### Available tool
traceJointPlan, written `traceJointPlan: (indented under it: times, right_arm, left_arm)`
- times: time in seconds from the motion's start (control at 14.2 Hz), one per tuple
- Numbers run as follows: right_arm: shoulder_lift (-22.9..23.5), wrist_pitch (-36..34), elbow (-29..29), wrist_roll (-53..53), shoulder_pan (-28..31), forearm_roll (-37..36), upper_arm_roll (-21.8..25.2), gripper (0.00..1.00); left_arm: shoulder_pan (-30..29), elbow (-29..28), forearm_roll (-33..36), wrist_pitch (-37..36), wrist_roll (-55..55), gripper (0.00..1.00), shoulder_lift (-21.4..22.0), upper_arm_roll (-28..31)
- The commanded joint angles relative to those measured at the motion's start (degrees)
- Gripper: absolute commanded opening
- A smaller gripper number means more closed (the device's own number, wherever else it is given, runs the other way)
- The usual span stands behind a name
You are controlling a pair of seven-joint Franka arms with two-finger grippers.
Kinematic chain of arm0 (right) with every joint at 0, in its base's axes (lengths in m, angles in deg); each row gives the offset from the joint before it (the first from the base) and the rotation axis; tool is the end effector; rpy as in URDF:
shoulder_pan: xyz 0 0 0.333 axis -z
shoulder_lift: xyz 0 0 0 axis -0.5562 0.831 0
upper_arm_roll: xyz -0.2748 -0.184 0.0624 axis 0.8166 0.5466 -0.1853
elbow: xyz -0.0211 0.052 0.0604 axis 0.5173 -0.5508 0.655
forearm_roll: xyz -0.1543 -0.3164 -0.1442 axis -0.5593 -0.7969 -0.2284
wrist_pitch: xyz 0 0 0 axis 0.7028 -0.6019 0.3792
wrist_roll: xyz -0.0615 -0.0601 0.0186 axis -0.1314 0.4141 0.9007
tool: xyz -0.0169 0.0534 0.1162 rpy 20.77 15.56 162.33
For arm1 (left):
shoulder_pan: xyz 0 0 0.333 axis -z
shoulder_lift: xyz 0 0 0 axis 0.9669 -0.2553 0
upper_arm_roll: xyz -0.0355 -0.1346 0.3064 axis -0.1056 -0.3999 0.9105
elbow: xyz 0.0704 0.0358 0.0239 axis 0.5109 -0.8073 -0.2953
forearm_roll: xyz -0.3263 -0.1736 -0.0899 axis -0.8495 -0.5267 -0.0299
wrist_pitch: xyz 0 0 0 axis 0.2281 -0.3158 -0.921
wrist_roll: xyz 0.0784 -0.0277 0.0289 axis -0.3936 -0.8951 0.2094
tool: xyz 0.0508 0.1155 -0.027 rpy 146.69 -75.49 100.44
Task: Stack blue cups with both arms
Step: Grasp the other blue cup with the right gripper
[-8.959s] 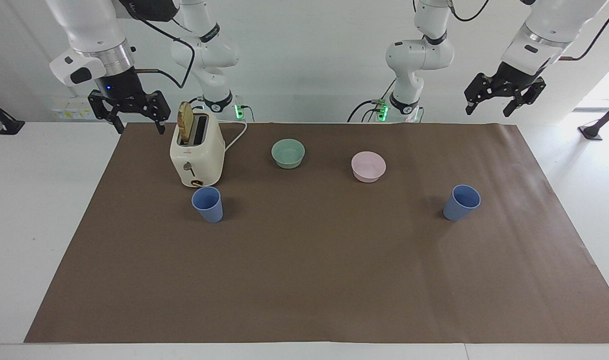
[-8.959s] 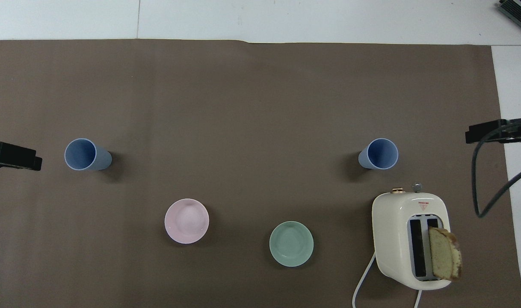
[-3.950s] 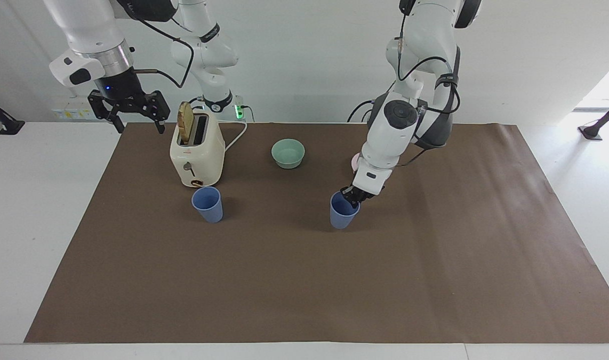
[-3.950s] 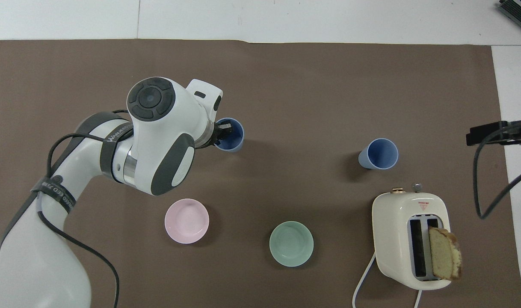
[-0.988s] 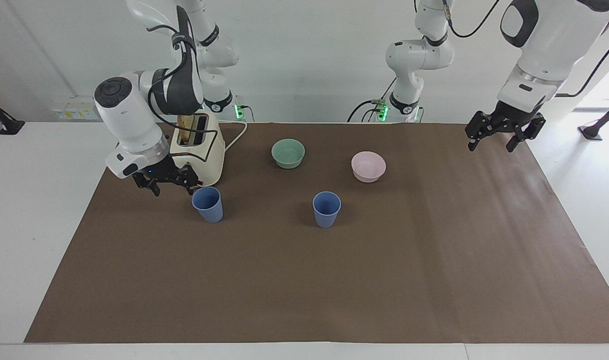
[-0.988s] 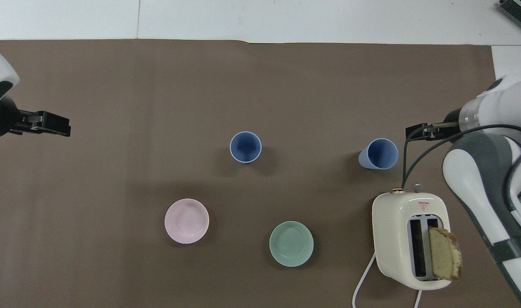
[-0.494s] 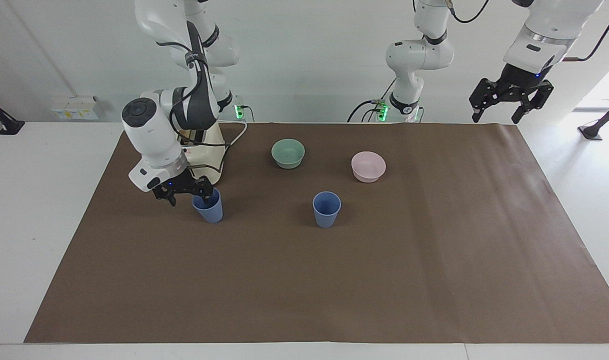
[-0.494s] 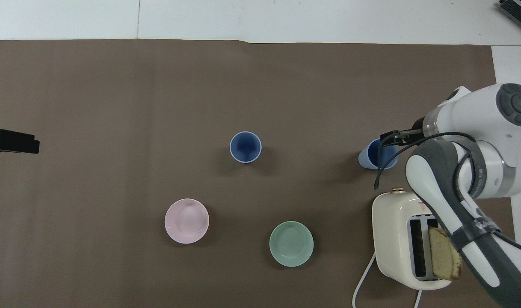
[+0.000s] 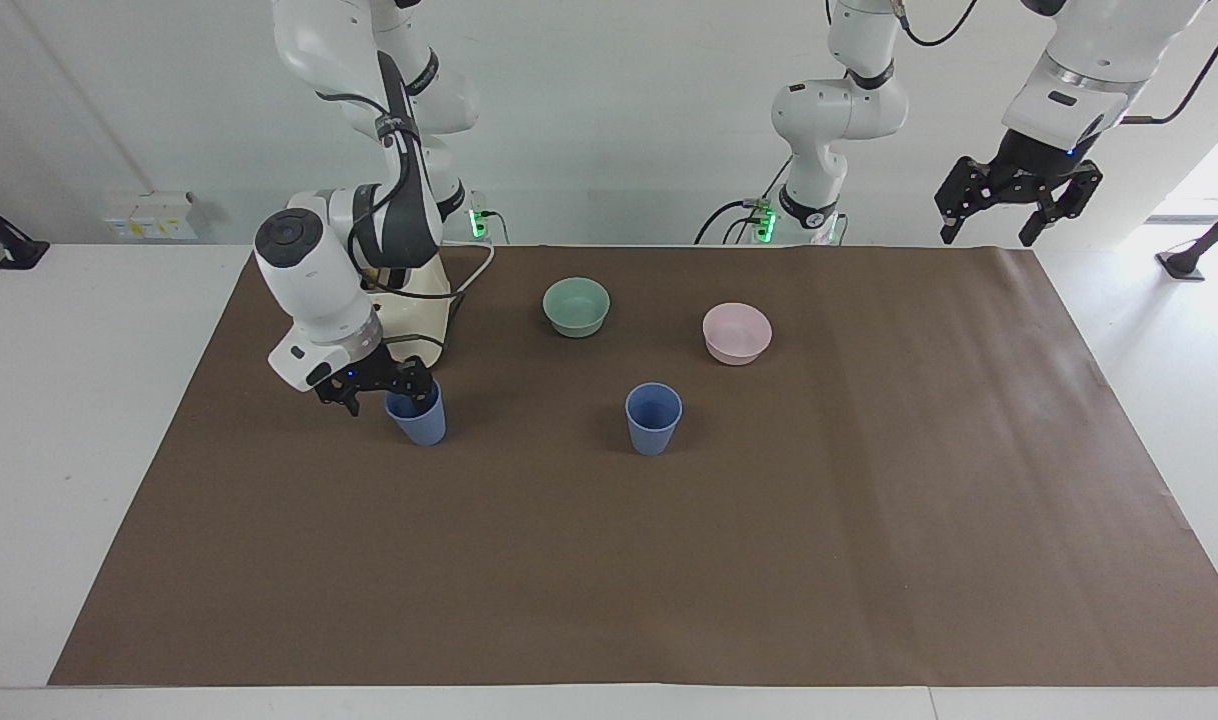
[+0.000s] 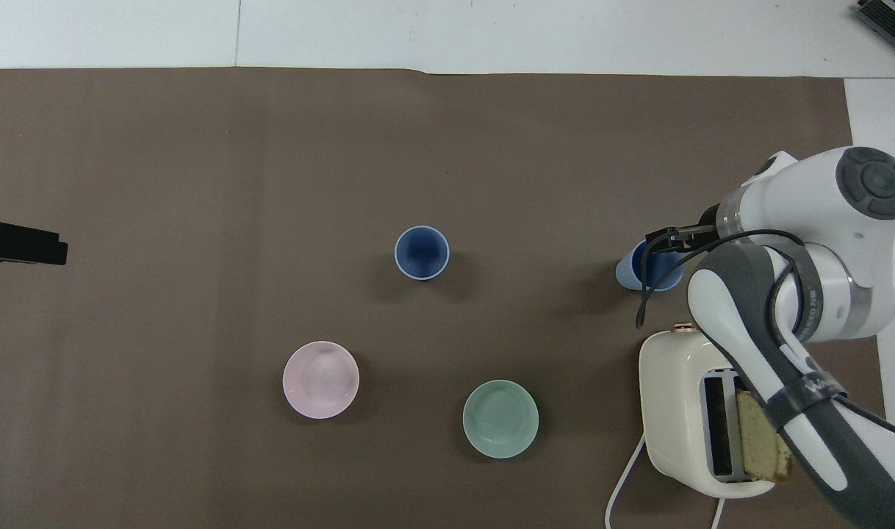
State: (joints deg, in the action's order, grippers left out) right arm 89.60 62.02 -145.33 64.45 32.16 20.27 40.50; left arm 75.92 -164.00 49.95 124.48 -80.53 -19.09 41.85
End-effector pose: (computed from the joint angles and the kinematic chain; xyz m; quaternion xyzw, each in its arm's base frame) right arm 0.5843 0.0304 0.3833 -0.9989 -0.0462 -0.0058 0.0086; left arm 0.5058 -0.0411 0.6692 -0.9980 0.0565 -0.0267 0.0025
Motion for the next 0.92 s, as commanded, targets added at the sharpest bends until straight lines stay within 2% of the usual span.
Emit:
traceJointPlan:
  times: [0.0,0.14,0.28,0.56,0.63,0.85]
  right_arm:
    - [-0.2,1.4,-1.0,-2.6,0.8,1.1,-0.2,0.68]
    - [-0.2,1.3,-1.0,-2.3,0.7,1.2,-0.2,0.39]
    - [-0.1,1.3,-0.9,-2.3,0.6,1.2,-0.2,0.16]
    - [-0.1,1.3,-0.8,-2.2,0.3,1.2,-0.2,0.07]
    - [0.0,1.1,-0.5,-2.2,0.3,1.2,-0.2,0.0]
    - [0.2,-1.5,2.7,-1.6,-0.3,1.5,-0.3,0.0]
  left_arm:
    - [-0.4,-0.9,-0.4,-0.5,-0.7,1.0,0.9,-0.2]
    - [-0.3,-0.7,-0.4,-0.6,-0.5,1.0,0.8,-0.2]
    - [-0.3,-0.7,-0.4,-0.8,-0.5,1.0,0.8,-0.1]
    - [-0.5,-0.7,-0.4,-0.8,-0.4,1.0,0.8,-0.1]
    - [-0.4,-0.7,-0.4,-0.8,-0.4,1.0,0.8,-0.1]
    - [-0.5,-0.7,-0.4,-0.8,-0.4,1.0,0.8,-0.1]
